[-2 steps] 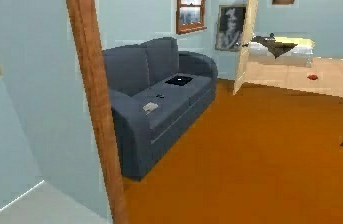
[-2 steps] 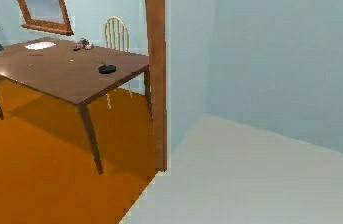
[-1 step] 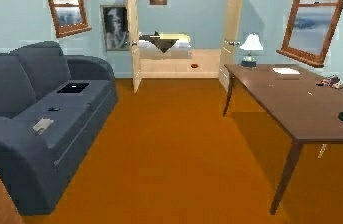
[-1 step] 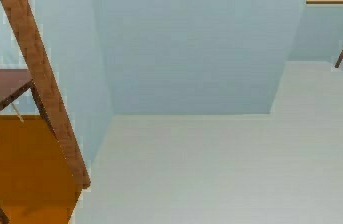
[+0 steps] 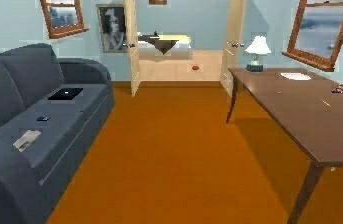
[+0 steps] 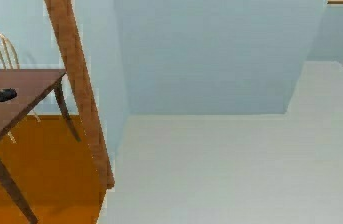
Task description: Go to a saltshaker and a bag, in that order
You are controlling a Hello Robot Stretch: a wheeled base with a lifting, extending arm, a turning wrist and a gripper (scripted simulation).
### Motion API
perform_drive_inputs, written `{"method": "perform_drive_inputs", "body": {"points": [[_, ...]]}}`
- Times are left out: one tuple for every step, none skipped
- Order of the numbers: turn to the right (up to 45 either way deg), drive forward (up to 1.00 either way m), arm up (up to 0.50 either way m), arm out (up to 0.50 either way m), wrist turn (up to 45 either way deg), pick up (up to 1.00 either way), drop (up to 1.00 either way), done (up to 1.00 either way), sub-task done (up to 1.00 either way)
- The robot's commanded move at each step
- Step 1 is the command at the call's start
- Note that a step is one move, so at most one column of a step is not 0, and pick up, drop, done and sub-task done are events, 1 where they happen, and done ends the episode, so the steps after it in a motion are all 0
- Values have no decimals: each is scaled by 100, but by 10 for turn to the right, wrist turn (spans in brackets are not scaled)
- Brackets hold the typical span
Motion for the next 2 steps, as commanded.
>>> {"method": "perform_drive_inputs", "body": {"points": [[0,100,0,0,0,0,0,0,0],[30,0,0,0,0,0,0,0,0]]}}
